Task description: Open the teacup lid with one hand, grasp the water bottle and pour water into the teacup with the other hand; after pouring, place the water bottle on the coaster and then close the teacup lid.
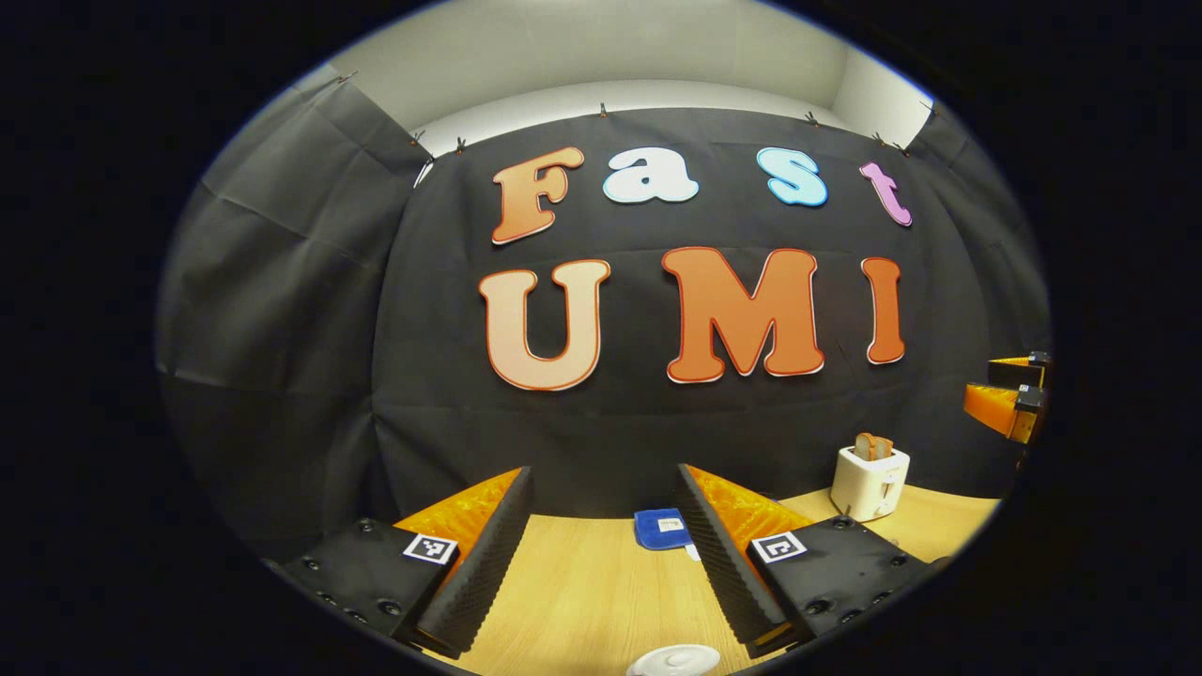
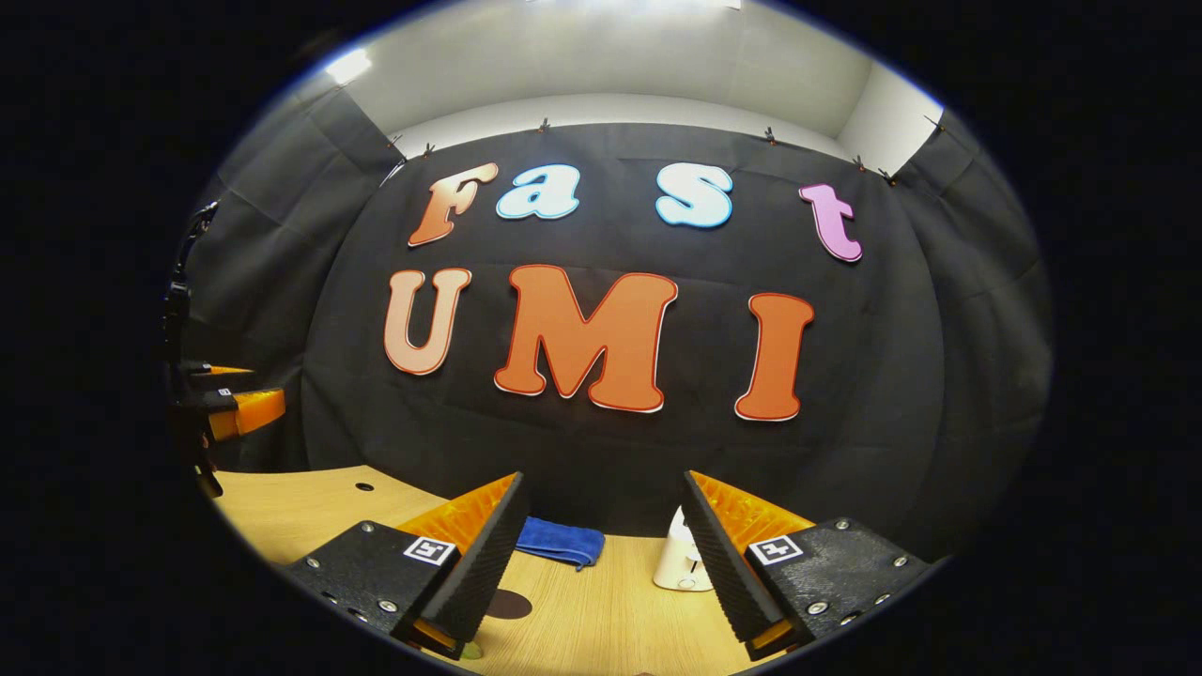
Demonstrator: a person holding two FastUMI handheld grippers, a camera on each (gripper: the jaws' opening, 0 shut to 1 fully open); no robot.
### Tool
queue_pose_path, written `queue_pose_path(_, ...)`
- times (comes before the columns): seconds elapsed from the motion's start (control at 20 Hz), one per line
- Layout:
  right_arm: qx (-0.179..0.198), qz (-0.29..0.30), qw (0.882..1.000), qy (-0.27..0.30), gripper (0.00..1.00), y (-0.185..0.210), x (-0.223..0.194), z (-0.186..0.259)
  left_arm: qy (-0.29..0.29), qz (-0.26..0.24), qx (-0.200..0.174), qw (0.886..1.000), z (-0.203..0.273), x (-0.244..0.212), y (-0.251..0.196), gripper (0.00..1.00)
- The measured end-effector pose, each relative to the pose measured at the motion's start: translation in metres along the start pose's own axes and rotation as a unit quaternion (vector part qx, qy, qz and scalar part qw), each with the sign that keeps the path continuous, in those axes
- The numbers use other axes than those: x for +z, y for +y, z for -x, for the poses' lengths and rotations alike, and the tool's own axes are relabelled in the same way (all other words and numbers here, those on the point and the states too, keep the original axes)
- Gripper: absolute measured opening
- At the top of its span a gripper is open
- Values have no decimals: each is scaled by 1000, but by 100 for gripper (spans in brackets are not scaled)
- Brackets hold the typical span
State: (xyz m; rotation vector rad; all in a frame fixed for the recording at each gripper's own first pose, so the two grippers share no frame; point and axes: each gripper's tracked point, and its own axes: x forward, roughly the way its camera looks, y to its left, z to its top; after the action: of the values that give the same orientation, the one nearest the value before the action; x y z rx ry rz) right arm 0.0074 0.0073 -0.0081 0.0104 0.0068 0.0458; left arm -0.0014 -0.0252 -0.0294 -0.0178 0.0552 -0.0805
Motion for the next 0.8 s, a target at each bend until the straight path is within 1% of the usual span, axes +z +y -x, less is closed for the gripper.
queue_pose_path(0.15,8,-3,1000,4,98,7,-7,1,24,2,-9,1000,1,-23,-3,96)
queue_pose_path(0.2,12,-2,1000,6,98,9,-9,2,30,2,-15,999,2,-29,-6,98)
queue_pose_path(0.25,14,0,1000,8,98,10,-13,2,34,5,-23,999,3,-34,-10,96)
queue_pose_path(0.3,15,2,1000,11,98,10,-17,3,39,8,-30,999,4,-41,-13,98)
queue_pose_path(0.35,17,1,1000,15,98,12,-21,5,46,9,-34,998,5,-47,-14,96)
queue_pose_path(0.4,20,-1,1000,18,98,14,-25,6,51,10,-35,998,7,-55,-14,96)
queue_pose_path(0.45,28,-6,999,21,98,18,-29,7,58,11,-38,998,7,-63,-16,98)
queue_pose_path(0.55,42,-14,999,26,98,24,-38,10,74,10,-49,996,12,-81,-21,96)
queue_pose_path(0.7,57,-23,998,29,98,31,-49,15,95,11,-78,992,19,-108,-33,98)
queue_pose_path(0.75,65,-26,997,31,98,34,-54,17,101,10,-84,991,21,-116,-33,96)
queue_pose_path(0.8,72,-28,997,32,98,37,-58,18,106,9,-86,991,22,-123,-33,96)
